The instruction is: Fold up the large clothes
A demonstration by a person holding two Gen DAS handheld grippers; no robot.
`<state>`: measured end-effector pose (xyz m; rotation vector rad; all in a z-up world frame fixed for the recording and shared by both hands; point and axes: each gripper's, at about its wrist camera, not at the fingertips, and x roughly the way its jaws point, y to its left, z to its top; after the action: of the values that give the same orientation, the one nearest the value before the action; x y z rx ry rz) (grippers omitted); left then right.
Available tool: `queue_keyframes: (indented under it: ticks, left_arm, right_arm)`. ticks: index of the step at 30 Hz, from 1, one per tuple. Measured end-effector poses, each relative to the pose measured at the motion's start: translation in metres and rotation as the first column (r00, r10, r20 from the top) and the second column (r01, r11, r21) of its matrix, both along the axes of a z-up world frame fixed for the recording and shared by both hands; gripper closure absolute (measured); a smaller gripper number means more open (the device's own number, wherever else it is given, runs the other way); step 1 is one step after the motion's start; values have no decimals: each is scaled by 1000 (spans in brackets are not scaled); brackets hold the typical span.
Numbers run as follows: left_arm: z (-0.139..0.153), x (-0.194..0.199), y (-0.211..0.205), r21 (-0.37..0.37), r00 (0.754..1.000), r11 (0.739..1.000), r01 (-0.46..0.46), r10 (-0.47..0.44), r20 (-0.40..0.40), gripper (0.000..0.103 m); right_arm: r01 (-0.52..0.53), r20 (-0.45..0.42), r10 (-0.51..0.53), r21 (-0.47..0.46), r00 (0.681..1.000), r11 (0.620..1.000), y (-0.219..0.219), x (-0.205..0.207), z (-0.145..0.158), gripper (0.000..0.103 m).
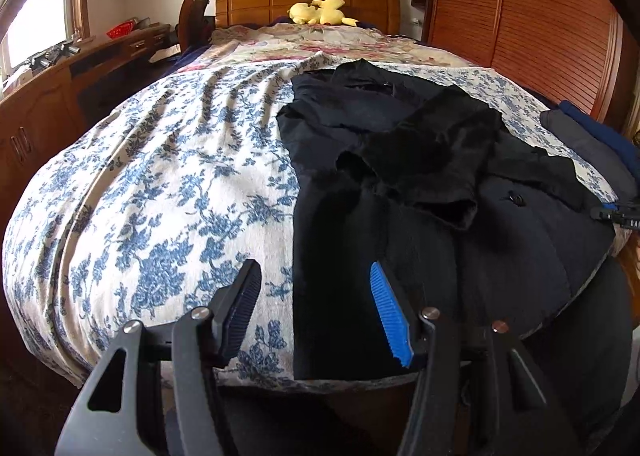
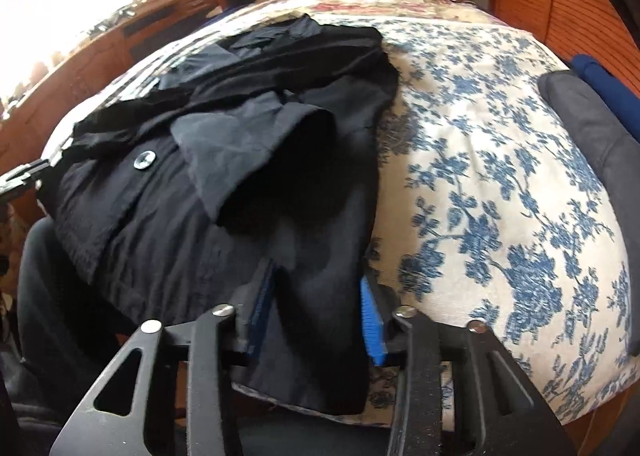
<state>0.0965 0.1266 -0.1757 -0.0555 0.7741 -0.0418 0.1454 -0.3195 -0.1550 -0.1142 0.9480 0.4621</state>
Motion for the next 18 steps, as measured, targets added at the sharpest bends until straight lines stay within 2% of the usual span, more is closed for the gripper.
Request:
queue_keyframes:
  ticks: [4,11,13,18]
  left_arm:
    - [-5,-5,0,-24,1000,1000,14,-15,-4,60]
    - [-13,-12,3,-21,999,1000,15,-16,-27,61]
    - [-17,-15,5,-30,999,999,21,-22,-37,68]
    - [-23,-18,6,-53,998,998,27,-30,-49,74]
  right_arm:
    - [-42,43,38,82,998,996,9,-7,16,74]
    - [-28,45,25,63,999,998,17,-7,20,74]
    - [-12,37,10,50,999,999,15,-5,16,74]
    - [27,17,-27,1,999,1000,7,-5,4,73]
